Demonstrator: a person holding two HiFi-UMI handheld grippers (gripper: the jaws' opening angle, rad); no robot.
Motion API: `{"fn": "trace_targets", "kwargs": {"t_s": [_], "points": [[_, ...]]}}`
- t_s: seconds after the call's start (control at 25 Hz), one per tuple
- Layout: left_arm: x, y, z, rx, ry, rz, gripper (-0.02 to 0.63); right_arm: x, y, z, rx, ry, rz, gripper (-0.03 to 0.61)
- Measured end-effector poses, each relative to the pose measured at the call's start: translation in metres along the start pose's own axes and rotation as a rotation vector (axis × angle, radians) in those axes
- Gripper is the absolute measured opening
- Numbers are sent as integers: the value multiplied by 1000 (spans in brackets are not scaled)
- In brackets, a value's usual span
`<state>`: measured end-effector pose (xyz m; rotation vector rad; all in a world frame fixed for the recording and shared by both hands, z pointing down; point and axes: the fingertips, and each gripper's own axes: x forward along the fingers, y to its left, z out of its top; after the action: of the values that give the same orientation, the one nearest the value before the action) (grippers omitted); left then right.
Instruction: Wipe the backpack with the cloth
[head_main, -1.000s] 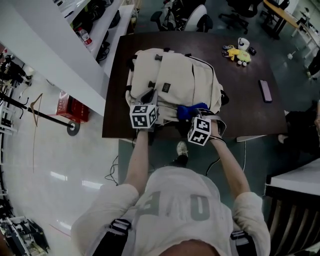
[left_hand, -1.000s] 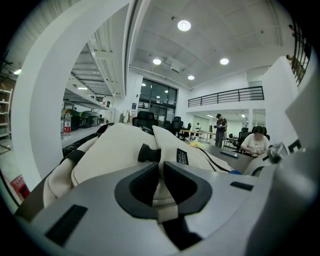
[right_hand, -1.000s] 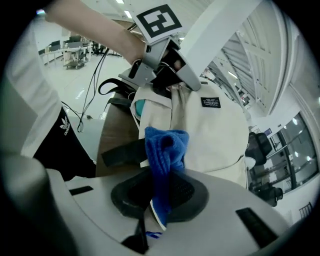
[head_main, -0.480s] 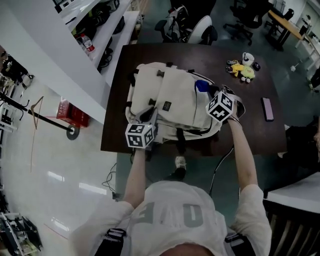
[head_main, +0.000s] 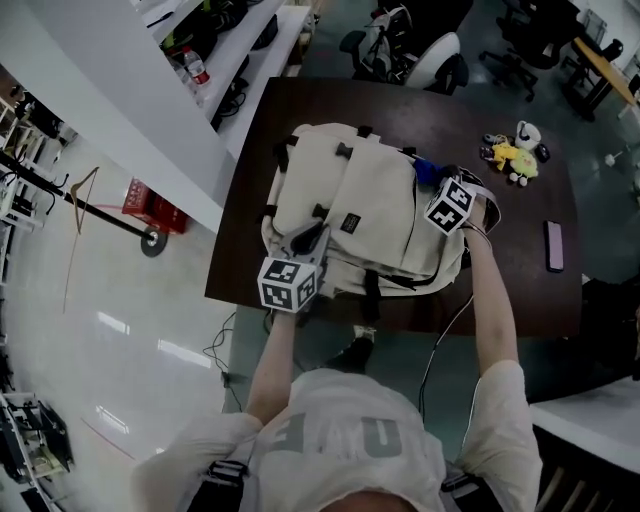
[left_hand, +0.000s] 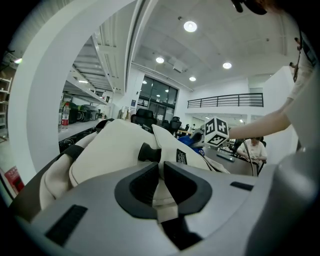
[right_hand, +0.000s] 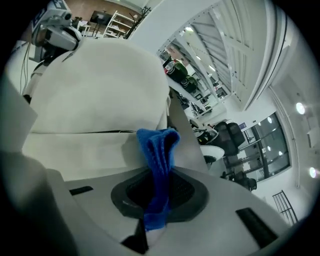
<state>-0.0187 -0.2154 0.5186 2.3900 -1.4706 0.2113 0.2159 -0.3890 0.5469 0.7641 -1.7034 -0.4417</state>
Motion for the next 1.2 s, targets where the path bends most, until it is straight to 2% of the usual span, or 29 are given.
{"fn": "trace_targets", "kwargs": {"t_s": [0.08, 0.28, 0.6, 0.88, 1.2], "points": [[0, 0, 0, -1, 1, 2, 41, 10, 17, 0, -13, -1, 30, 41], [3, 3, 0, 0, -5, 1, 41, 11, 34, -2, -90, 18, -14, 41], [2, 3, -2, 8, -10, 5, 41, -8, 70, -19, -66, 40, -18, 41], [2, 4, -3, 11, -12, 8, 40, -30, 115, -29, -20, 58, 23, 41], [3, 4, -2, 16, -12, 8, 41, -60, 151, -32, -52, 69, 24, 41]]}}
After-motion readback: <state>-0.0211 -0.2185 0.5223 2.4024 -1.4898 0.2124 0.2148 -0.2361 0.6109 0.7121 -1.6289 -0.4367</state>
